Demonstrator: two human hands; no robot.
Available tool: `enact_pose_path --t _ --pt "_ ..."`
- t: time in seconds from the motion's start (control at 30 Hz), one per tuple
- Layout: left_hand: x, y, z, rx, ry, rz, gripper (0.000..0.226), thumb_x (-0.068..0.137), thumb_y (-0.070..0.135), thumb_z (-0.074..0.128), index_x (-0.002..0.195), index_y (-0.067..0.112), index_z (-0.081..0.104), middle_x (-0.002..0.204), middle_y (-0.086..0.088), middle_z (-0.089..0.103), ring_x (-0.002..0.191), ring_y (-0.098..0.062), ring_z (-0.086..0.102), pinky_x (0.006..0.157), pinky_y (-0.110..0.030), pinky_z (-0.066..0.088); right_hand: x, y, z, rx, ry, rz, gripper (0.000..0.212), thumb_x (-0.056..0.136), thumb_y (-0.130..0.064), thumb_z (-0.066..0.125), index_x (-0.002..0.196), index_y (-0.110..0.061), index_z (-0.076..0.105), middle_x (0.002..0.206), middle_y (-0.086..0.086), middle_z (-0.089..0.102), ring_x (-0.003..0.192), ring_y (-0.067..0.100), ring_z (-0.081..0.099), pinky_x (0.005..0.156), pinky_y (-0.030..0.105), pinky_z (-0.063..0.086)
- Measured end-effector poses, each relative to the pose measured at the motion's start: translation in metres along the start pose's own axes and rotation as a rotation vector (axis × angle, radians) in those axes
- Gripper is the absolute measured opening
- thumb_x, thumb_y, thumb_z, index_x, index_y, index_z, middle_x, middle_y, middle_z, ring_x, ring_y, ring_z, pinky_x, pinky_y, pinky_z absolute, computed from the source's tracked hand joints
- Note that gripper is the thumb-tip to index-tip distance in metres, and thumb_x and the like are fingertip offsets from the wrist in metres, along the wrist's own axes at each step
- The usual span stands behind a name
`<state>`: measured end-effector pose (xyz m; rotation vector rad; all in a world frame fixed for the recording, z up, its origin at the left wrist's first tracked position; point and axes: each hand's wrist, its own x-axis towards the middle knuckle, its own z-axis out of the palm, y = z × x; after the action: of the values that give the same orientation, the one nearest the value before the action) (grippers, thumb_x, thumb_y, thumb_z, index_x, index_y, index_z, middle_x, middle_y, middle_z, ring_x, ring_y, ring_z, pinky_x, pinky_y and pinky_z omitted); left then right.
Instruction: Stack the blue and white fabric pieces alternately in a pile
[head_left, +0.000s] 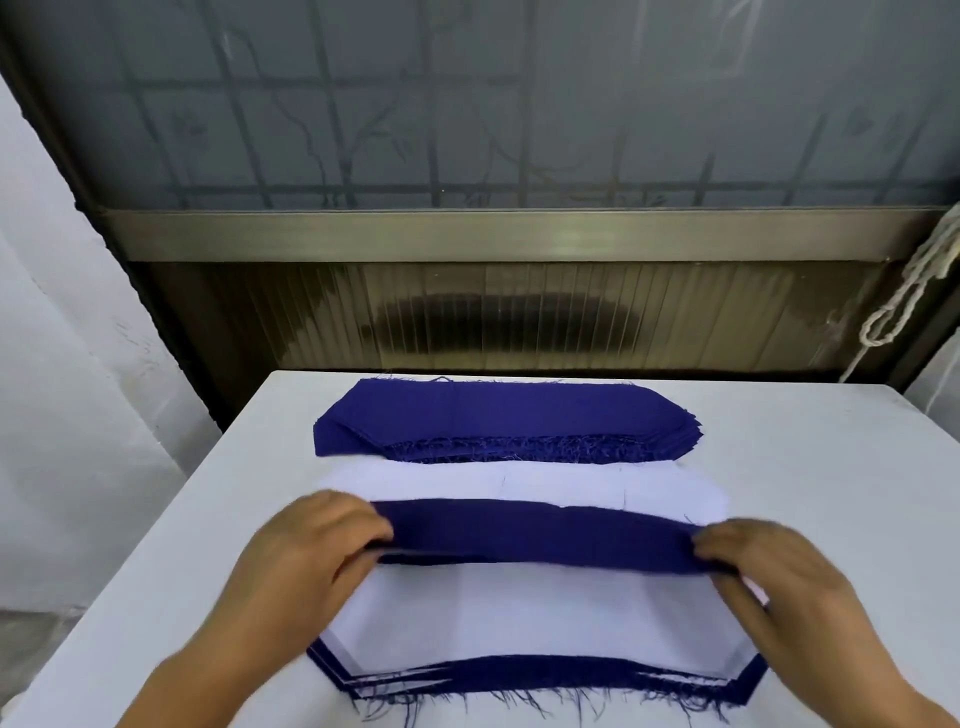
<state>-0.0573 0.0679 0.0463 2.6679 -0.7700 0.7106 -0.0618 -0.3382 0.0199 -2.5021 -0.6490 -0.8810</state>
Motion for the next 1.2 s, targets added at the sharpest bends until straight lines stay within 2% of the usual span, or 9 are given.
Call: enact_pose_path --t 0.07,0.17,0.33,0.7,0.87,0.97,1.1,1.13,1.2 --pt "-0.025 0.004 0.019 -0.011 -0.062 0.03 0.027 0.09 0.037 0.05 0.086 0.022 0.072 0.092 0.011 0.064 0.087 -0.006 0.057 0.079 -0.021 0.042 -0.024 0.003 0.014 -0.028 -0.008 -0.109 0.048 0.1 -0.029 0.039 0.08 -0.008 0.076 0.095 -0.002 0.072 0.097 0.01 0.058 0.094 0.021 0.039" --pt "-0.053 0.011 0.047 -0.047 -0.16 0.041 0.022 0.076 0.031 0.054 0.08 0.025 0.075 0.092 0.013 0.068 0.089 -0.004 0.063 0.081 -0.02 0.045 -0.051 0.004 0.031 -0.003 -0.053 -0.119 0.057 0.102 -0.032 0.033 0.073 -0.011 0.076 0.091 -0.003 0.073 0.096 0.007 0.056 0.095 0.017 0.038" --pt "-0.061 0.01 0.054 -0.129 -0.124 -0.02 0.021 0.075 0.031 0.055 0.079 0.023 0.075 0.098 0.014 0.069 0.099 0.001 0.058 0.084 -0.019 0.047 -0.055 0.004 0.033 0.032 -0.013 -0.031 0.053 0.102 -0.035 0.037 0.075 -0.012 0.076 0.092 -0.007 0.072 0.096 0.003 0.058 0.093 0.015 0.04" --pt "-0.064 0.01 0.063 -0.116 -0.114 0.051 0.019 0.072 0.021 0.055 0.074 0.02 0.074 0.086 0.011 0.068 0.089 -0.001 0.056 0.078 -0.017 0.047 -0.061 0.011 0.038 -0.002 0.023 -0.022 0.053 0.102 -0.026 0.034 0.073 -0.011 0.076 0.091 -0.005 0.072 0.095 0.005 0.058 0.091 0.015 0.04" --pt "-0.061 0.01 0.055 -0.202 -0.198 0.033 0.011 0.073 0.025 0.061 0.079 0.024 0.07 0.092 0.016 0.063 0.086 0.0 0.059 0.071 -0.019 0.052 -0.061 0.007 0.032 0.039 -0.03 0.047 0.052 0.098 -0.042 0.037 0.07 -0.018 0.074 0.094 -0.012 0.072 0.094 -0.002 0.059 0.08 0.019 0.046" --pt "-0.06 0.011 0.051 -0.25 -0.262 0.003 0.014 0.076 0.041 0.072 0.082 0.03 0.067 0.096 0.022 0.058 0.09 0.003 0.056 0.075 -0.017 0.049 -0.058 0.002 0.023 0.036 -0.064 0.112 0.052 0.092 -0.058 0.042 0.069 -0.023 0.073 0.096 -0.018 0.069 0.092 -0.003 0.058 0.078 0.017 0.044" --pt "-0.042 0.023 0.057 -0.302 -0.265 -0.038 0.015 0.086 0.048 0.065 0.082 0.034 0.062 0.095 0.026 0.053 0.089 0.005 0.051 0.075 -0.014 0.045 -0.041 -0.021 0.031 -0.045 -0.163 0.072 0.06 0.096 -0.06 0.032 0.078 -0.023 0.076 0.098 -0.011 0.071 0.089 0.01 0.067 0.08 0.024 0.05" --pt "-0.035 0.029 0.062 -0.299 -0.261 -0.033 0.013 0.088 0.047 0.062 0.085 0.034 0.061 0.097 0.026 0.052 0.09 0.005 0.05 0.075 -0.014 0.045 -0.033 -0.029 0.037 -0.072 -0.194 0.042 0.054 0.097 -0.055 0.037 0.08 -0.022 0.076 0.098 -0.009 0.071 0.088 0.012 0.068 0.078 0.024 0.053" --pt "-0.019 0.041 0.075 -0.287 -0.264 -0.028 0.015 0.091 0.047 0.055 0.092 0.033 0.062 0.103 0.025 0.051 0.092 0.006 0.048 0.077 -0.014 0.044 -0.021 -0.046 0.049 -0.045 -0.241 -0.013 0.018 0.086 -0.038 0.067 0.084 -0.022 0.076 0.099 -0.007 0.071 0.086 0.014 0.069 0.075 0.026 0.056"
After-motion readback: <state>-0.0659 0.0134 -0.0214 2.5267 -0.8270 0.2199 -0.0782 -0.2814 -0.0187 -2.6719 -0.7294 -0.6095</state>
